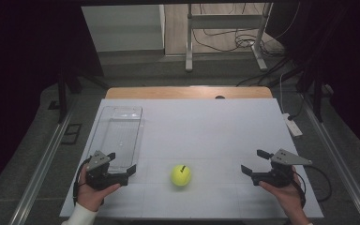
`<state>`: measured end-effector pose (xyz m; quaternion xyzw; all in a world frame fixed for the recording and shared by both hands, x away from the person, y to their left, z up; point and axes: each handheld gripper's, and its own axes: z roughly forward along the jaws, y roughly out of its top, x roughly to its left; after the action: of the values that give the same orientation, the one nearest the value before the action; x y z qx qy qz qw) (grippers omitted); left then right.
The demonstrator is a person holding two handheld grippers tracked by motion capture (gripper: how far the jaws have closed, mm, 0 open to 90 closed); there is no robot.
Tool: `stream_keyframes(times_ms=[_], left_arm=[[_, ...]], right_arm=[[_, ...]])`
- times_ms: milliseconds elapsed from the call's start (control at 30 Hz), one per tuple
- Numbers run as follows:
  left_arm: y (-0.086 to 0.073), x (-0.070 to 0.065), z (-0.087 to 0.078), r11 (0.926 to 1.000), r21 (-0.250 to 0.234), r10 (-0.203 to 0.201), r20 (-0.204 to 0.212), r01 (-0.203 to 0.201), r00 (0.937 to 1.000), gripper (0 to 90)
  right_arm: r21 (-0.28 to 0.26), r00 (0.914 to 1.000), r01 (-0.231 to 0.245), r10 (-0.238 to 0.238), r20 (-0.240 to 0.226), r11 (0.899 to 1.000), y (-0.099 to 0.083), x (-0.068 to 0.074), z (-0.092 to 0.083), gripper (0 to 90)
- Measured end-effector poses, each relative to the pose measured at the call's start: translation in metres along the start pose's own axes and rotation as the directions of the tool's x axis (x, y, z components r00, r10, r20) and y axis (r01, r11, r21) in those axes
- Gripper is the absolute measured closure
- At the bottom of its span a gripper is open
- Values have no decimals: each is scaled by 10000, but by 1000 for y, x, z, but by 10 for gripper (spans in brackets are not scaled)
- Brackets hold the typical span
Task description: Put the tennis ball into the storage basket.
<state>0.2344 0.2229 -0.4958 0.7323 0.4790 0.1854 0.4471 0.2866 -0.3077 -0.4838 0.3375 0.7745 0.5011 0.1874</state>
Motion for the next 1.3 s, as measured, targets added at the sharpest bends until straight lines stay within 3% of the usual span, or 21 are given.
stream_keyframes(times_ms=[900, 967, 1300], left_arm=[[1, -7, -1, 9989, 3, 474, -33, -474, 9989, 60], [1, -8, -1, 9986, 20, 536, -178, -536, 9984, 59], [5, -9, -3, 9985, -51, 542, -206, -543, 9983, 57]], right_arm=[[54, 10000, -57, 57, -35, 10000, -1, 3, -3, 108], [89, 10000, -93, 93, -2, 9999, -2, 3, -3, 108], [127, 10000, -76, 76, 17, 9999, -3, 3, -4, 108]])
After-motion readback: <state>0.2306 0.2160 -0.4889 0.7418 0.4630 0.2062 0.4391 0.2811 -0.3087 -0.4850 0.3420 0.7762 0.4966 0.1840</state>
